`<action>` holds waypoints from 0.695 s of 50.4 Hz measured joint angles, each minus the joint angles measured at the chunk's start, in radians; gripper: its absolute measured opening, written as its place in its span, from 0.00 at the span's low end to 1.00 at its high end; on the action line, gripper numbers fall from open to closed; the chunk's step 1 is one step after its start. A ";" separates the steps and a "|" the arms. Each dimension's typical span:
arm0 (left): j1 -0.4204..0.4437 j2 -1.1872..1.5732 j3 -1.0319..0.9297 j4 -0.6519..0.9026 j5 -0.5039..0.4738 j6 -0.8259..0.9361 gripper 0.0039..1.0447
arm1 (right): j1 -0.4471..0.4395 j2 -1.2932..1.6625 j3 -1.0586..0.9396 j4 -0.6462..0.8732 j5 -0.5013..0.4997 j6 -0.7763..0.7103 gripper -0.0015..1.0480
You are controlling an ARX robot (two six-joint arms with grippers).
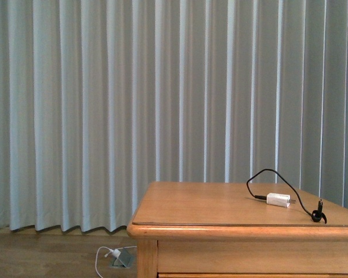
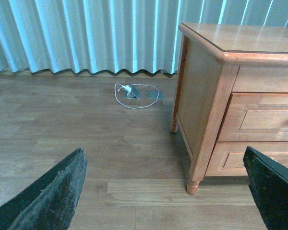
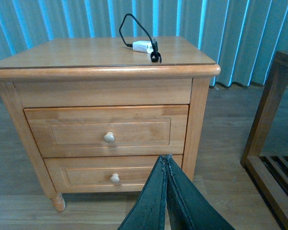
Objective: Place pink marker in drawer with both arms
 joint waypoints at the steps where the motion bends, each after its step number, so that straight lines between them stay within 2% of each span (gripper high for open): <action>1: 0.000 0.000 0.000 0.000 0.000 0.000 0.95 | 0.000 -0.006 -0.008 0.000 0.000 0.000 0.01; 10: 0.000 0.000 0.000 0.000 0.000 0.000 0.95 | 0.000 -0.055 -0.013 -0.042 0.000 0.000 0.01; 16: 0.000 0.000 0.000 0.000 0.000 0.000 0.95 | 0.000 -0.195 -0.012 -0.210 0.000 0.000 0.01; 35: 0.000 0.000 0.000 0.000 0.000 0.000 0.95 | 0.000 -0.223 -0.012 -0.217 0.000 0.000 0.01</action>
